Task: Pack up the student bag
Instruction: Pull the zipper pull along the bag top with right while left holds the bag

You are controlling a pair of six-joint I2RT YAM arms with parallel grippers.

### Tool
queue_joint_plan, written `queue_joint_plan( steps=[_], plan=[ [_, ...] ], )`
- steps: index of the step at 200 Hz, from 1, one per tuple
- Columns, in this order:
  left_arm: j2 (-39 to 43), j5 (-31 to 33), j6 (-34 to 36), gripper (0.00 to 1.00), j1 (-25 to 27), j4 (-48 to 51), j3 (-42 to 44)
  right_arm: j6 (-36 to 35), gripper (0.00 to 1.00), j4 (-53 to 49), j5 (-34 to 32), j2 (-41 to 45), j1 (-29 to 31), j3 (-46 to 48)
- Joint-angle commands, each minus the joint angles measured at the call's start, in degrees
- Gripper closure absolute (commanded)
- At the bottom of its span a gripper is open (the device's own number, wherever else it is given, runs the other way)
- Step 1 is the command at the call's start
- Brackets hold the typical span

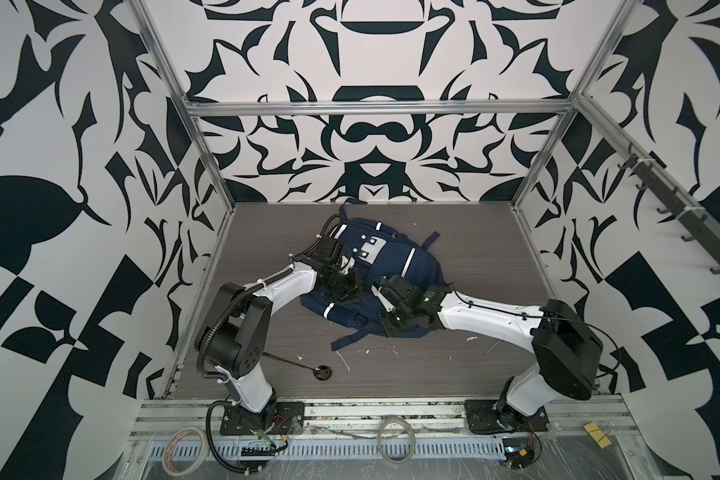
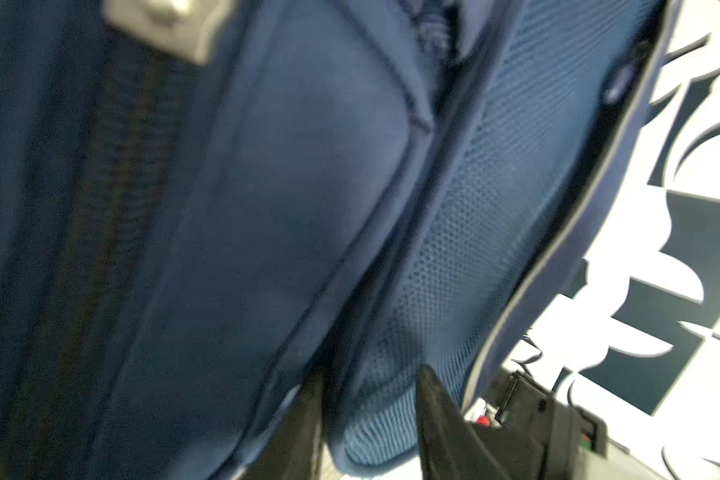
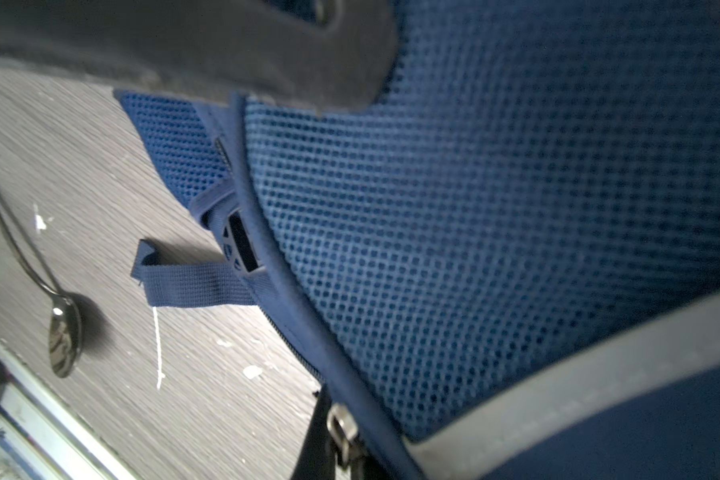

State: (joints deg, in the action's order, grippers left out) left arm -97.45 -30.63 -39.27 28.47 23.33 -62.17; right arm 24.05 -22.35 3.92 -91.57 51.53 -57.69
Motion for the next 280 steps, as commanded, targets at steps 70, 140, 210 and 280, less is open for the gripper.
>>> queue_joint_plan(
  steps=[70,140,210,280],
  plan=[
    [1.7,4.9,5.4,1.00,-6.4,5.8,-2.2,-2.1,1.00,-7.0,-6.3,6.1,-0.1,-1.4],
    [-1.7,8.6,13.2,1.00,-8.0,7.8,-6.5,-7.7,1.00,-28.9,-14.0,4.8,-1.6,-9.7],
    [-1.0,15.4,20.4,1.00,-8.0,10.6,-7.2,-16.5,1.00,-44.1,-22.2,3.1,-9.0,-18.6],
    [2.5,7.2,22.2,0.61,-8.5,12.4,-10.1,-19.8,1.00,-39.1,-18.7,-1.6,-11.8,-23.4]
  ],
)
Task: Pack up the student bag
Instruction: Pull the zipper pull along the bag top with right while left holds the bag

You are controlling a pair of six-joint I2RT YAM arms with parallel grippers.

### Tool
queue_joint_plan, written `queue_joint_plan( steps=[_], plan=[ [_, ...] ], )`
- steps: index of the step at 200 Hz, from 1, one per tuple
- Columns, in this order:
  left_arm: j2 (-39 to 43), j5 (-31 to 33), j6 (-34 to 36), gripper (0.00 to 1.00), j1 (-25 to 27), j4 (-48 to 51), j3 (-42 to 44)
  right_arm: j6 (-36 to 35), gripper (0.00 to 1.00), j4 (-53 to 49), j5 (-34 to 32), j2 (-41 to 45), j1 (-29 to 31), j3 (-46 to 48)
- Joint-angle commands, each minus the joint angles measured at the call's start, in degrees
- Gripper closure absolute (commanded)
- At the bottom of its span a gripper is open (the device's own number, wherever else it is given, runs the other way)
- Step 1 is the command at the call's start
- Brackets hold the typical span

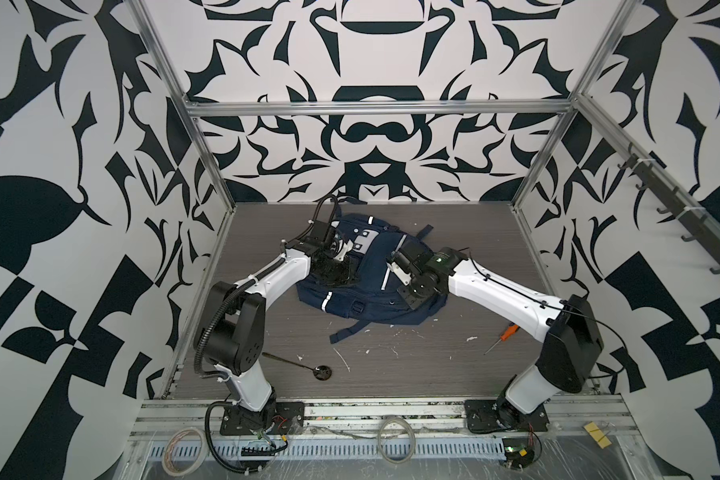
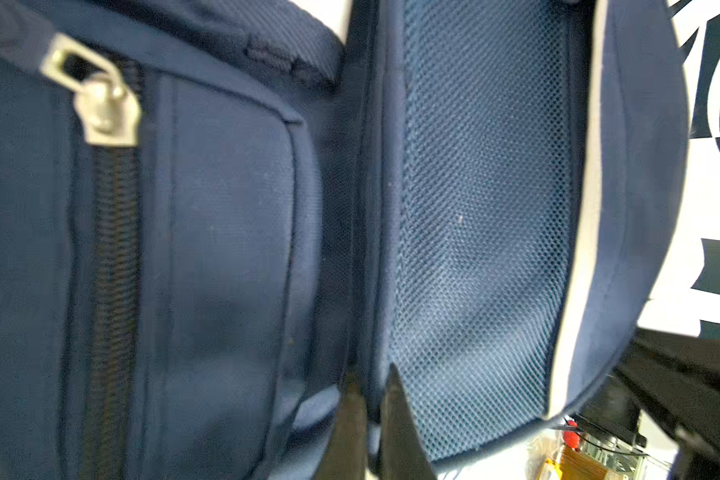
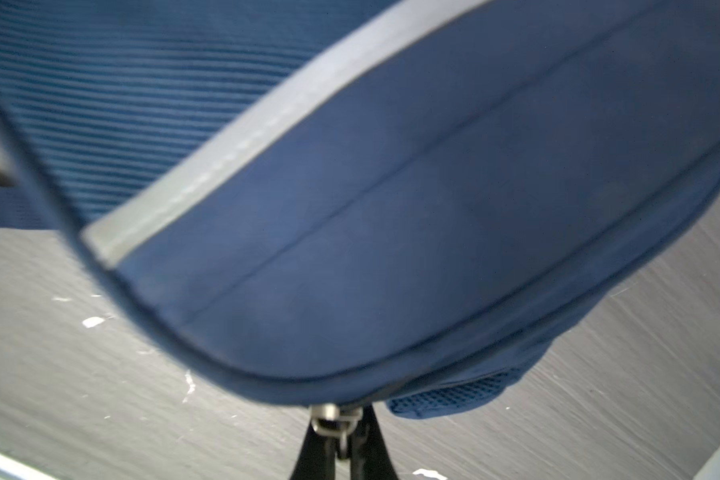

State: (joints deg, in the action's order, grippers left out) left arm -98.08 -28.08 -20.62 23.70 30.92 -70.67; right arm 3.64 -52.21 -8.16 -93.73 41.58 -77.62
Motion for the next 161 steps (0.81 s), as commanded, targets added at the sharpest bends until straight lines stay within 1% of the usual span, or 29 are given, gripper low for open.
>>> queue_joint_plan(
  steps=[1,5,8,14,16,18,22,27,29,32,46,58,70,87,95,113,137,140,151,161],
  plan=[
    [3.5,4.4,3.4,0.57,-3.7,4.8,-1.6,0.7,1.00,-9.0,-6.5,0.5,-1.7,-3.5],
    [4.7,3.2,3.1,0.42,-3.7,4.8,-1.7,1.1,1.00,-8.0,-5.6,0.4,-0.8,-3.4],
    [5.7,2.6,2.8,0.32,-3.7,4.8,-1.7,1.3,1.00,-7.3,-5.1,0.3,-0.1,-3.3],
    [7.6,1.5,2.0,0.19,-3.7,5.0,-1.5,1.7,1.00,-5.7,-4.4,0.2,1.5,-3.1],
    [8.3,1.2,1.6,0.17,-3.7,5.1,-1.4,1.9,1.00,-5.2,-4.1,0.2,2.0,-3.1],
    [8.9,0.8,1.2,0.12,-3.7,5.3,-1.3,2.0,1.00,-4.8,-3.9,0.1,2.5,-3.1],
    [10.2,0.2,0.5,0.08,-3.7,5.8,-1.1,2.3,1.00,-4.0,-3.5,-0.1,3.5,-3.1],
    [11.5,-0.5,-0.4,0.07,-3.7,6.5,-0.7,2.7,1.00,-2.9,-3.4,-0.3,4.7,-3.1],
    [12.0,-0.7,-0.8,0.07,-3.7,6.8,-0.5,2.9,1.00,-2.5,-1.8,-0.5,5.1,-3.1],
    [12.6,-1.0,-1.3,0.07,-3.7,7.3,-0.3,3.1,1.00,-1.9,-1.0,-0.6,5.7,-3.1],
    [15.8,-3.0,-5.1,0.07,-3.7,9.0,2.4,3.8,1.00,1.3,1.3,-1.0,8.2,-3.3],
    [18.2,-6.3,-10.1,0.09,-3.7,7.6,7.1,4.1,1.00,5.7,3.8,-0.5,10.2,-2.6],
    [20.2,-10.1,-16.1,0.11,-3.7,3.2,13.3,5.1,1.00,10.4,6.3,0.4,11.5,-1.4],
    [22.0,-12.9,-23.4,0.12,-4.3,-4.8,21.3,6.2,1.00,16.0,9.6,0.7,13.2,-0.6],
    [22.0,-12.9,-23.5,0.13,-4.9,-4.0,22.2,6.1,1.00,16.8,10.4,-0.1,14.2,-1.3],
    [22.1,-10.5,-20.6,0.12,-5.3,0.3,20.5,5.5,1.00,16.5,12.0,-2.5,16.0,-3.7],
    [21.7,-10.1,-21.5,0.14,-5.4,-1.7,21.2,5.0,1.00,18.4,14.1,-4.0,18.0,-3.7],
    [21.6,-10.1,-21.8,0.19,-5.4,-2.1,21.4,5.0,1.00,18.7,14.3,-4.0,18.2,-3.5],
    [21.0,-10.2,-23.4,0.29,-5.5,-4.1,22.3,5.4,1.00,19.7,14.6,-3.9,18.4,-2.6],
    [20.9,-10.1,-25.1,0.45,-5.5,-6.3,23.3,6.1,1.00,21.0,14.8,-3.4,18.4,-1.6]
  ],
)
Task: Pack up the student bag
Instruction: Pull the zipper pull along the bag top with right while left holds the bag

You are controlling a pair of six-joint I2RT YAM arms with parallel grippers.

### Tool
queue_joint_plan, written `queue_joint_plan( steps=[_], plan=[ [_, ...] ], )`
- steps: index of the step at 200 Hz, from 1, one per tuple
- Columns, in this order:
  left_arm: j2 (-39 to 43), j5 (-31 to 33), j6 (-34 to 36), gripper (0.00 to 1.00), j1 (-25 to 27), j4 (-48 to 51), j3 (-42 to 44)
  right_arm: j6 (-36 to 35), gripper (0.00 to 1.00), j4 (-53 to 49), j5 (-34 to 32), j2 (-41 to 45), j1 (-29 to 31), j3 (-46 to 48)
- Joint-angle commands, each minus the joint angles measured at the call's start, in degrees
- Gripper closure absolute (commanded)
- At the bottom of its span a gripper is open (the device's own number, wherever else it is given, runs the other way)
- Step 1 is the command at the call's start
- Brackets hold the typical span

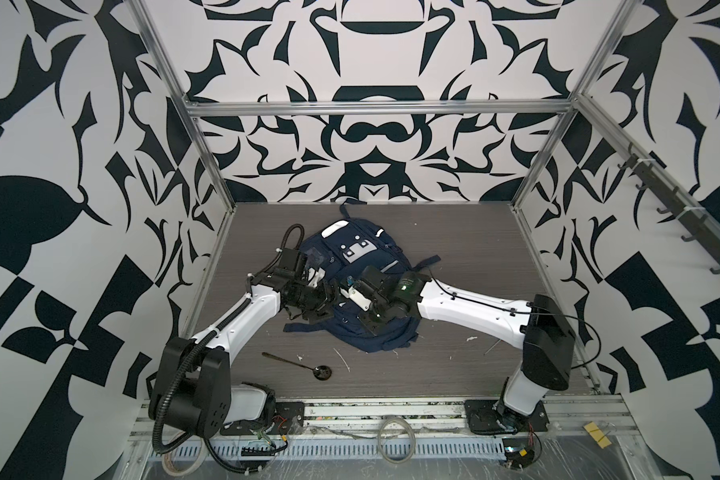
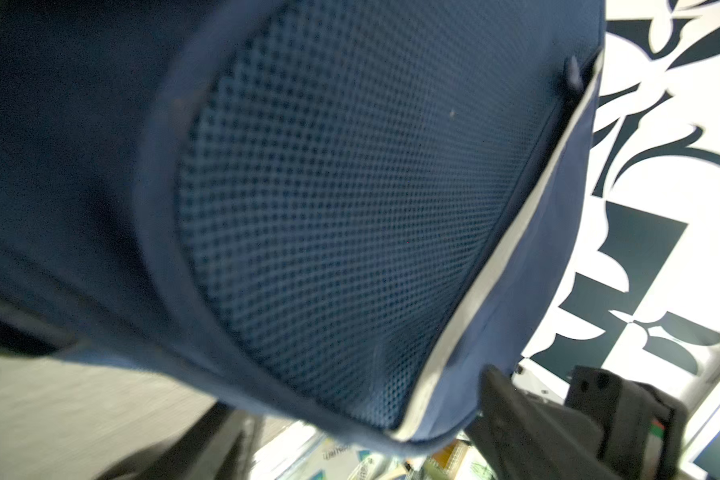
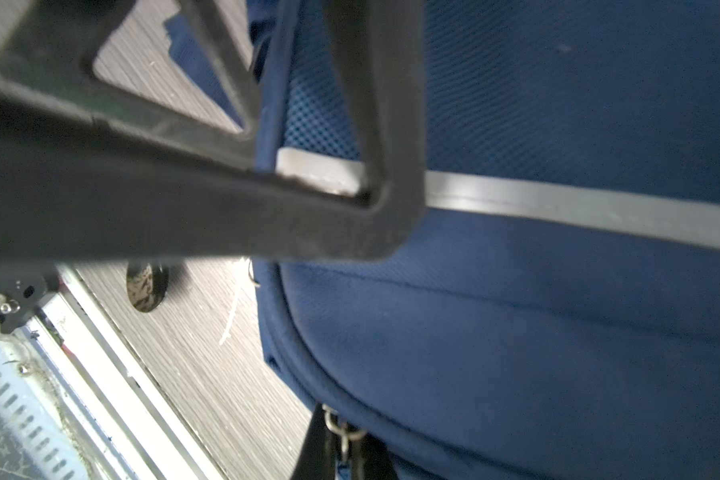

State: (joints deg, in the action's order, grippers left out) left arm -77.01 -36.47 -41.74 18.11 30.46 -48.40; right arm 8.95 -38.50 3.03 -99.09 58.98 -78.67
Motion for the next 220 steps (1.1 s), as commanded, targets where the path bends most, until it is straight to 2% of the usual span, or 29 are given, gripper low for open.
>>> queue_joint_plan(
  steps=[1,29,60,87,113,169,184,202,203,206,216,220],
  plan=[
    [-0.2,-1.7,-4.2,0.47,0.1,-6.1,1.2,0.8,1.00,7.4,3.6,2.1,1.0,-0.4],
    [0.1,0.3,-3.7,1.00,-1.6,-5.5,1.7,2.8,1.00,7.6,1.9,2.9,1.0,0.7],
    [0.2,3.1,3.5,1.00,-5.8,0.4,-1.2,6.0,1.00,-1.6,-9.3,2.9,0.0,1.1],
    [-0.7,4.9,10.2,1.00,-7.7,4.0,-2.6,10.1,1.00,-3.0,-12.0,7.3,-4.2,5.5],
    [-1.0,6.8,15.3,1.00,-9.1,5.5,-2.7,11.1,1.00,-4.3,-12.7,11.2,-9.3,7.5],
    [0.9,12.1,28.3,1.00,-9.3,6.3,-3.8,1.7,1.00,-9.3,-13.5,11.5,-20.4,6.9],
    [1.3,12.2,28.5,1.00,-9.4,3.9,-3.0,-1.7,1.00,-5.7,-12.7,12.9,-22.0,9.2],
    [-0.6,9.0,26.4,1.00,-9.4,1.2,-4.0,-4.6,1.00,-3.6,-10.4,14.0,-21.9,9.5],
    [-0.8,8.9,26.3,0.99,-9.4,1.1,-4.2,-4.7,1.00,-3.5,-10.2,14.0,-21.8,9.5],
    [-1.3,8.6,25.8,0.88,-9.4,0.9,-4.7,-4.8,1.00,-3.2,-9.8,14.1,-21.6,9.4],
    [-3.1,8.0,24.5,0.35,-9.1,1.2,-7.4,-5.3,1.00,-1.6,-8.5,14.3,-20.3,9.2],
    [-3.7,8.5,23.9,0.19,-8.9,2.0,-8.7,-5.3,1.00,-0.9,-8.1,14.4,-19.7,9.2]
  ],
)
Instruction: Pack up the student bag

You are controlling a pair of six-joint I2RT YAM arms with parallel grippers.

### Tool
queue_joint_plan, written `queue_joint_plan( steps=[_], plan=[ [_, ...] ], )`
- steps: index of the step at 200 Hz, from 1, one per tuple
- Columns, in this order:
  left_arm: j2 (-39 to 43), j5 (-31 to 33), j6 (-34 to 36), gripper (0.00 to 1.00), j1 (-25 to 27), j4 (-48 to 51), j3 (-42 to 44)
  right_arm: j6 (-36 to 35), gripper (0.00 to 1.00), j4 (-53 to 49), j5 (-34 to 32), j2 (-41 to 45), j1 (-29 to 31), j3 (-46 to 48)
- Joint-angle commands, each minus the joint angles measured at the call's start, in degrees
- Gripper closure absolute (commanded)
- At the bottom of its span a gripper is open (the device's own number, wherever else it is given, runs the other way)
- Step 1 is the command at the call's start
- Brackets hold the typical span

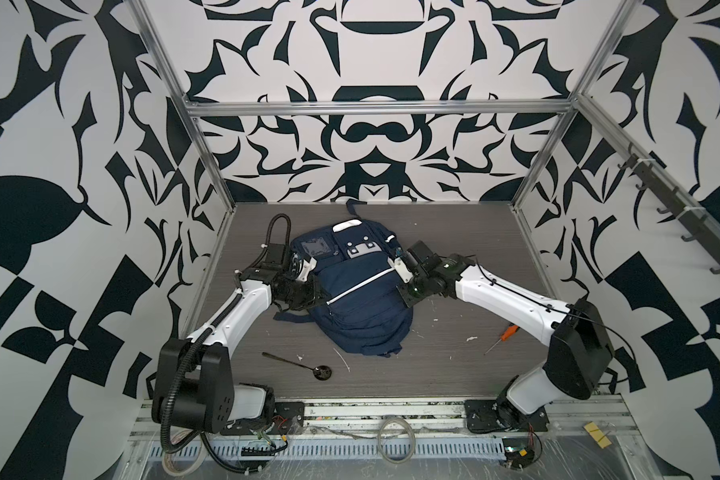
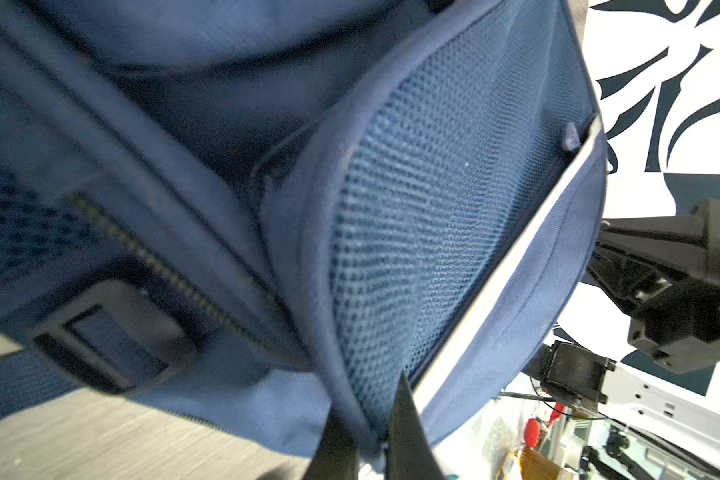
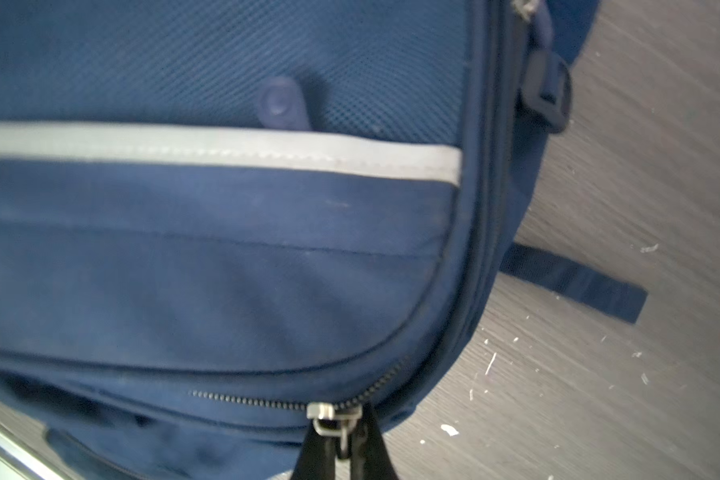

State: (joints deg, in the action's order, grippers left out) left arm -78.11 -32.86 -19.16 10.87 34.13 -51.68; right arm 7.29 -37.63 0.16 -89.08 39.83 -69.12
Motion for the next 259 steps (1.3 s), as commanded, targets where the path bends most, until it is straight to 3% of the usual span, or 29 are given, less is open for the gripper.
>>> queue_joint_plan(
  steps=[1,3,6,38,64,84,109,137,154,193,209,233,259],
  plan=[
    [-2.7,5.1,1.1,0.13,-1.6,-1.5,-5.7,-3.7,1.00,-1.5,-5.2,4.3,-0.4,-0.4],
    [-2.9,5.4,0.7,0.03,-1.6,-1.0,-6.1,-3.8,1.00,-1.2,-5.1,4.3,-0.1,-0.4],
    [-3.0,5.9,0.0,0.00,-1.4,-0.5,-6.9,-3.8,1.00,-0.7,-4.8,4.3,0.4,-0.4],
    [2.1,4.6,-7.7,0.01,-1.2,4.5,-6.4,0.7,1.00,3.0,-4.5,2.1,5.0,-1.5],
    [11.4,2.7,-10.9,0.01,-0.2,8.0,-0.5,5.4,1.00,8.4,-8.8,0.8,12.2,-1.6],
    [14.9,1.8,-13.2,0.01,0.3,10.2,4.2,8.3,1.00,9.6,-8.8,-1.4,14.3,-2.8],
    [15.5,2.7,-14.5,0.00,0.3,9.6,8.2,8.4,1.00,12.0,-5.4,-2.6,15.4,-3.4],
    [10.7,1.8,-18.8,0.05,0.4,1.0,9.0,6.3,1.00,11.2,-3.2,-3.2,16.0,-3.8],
    [6.2,0.8,-21.5,0.14,0.4,-4.9,8.6,6.1,1.00,12.1,-1.5,-2.7,16.1,-3.3],
    [0.8,4.8,-20.0,0.68,-0.6,-6.5,5.4,5.7,1.00,11.4,-1.4,-2.3,16.9,-2.9],
    [0.4,5.0,-19.6,0.99,-2.1,-6.4,4.9,4.5,1.00,10.5,-3.5,-0.7,16.5,-1.7],
    [0.8,6.6,-18.2,1.00,-3.2,-6.5,4.3,1.9,1.00,7.0,-4.8,2.1,14.0,-0.3],
    [-0.7,7.7,-15.6,1.00,-4.1,-5.3,2.9,-5.4,1.00,-3.5,-10.4,1.1,11.1,-3.0]
  ],
)
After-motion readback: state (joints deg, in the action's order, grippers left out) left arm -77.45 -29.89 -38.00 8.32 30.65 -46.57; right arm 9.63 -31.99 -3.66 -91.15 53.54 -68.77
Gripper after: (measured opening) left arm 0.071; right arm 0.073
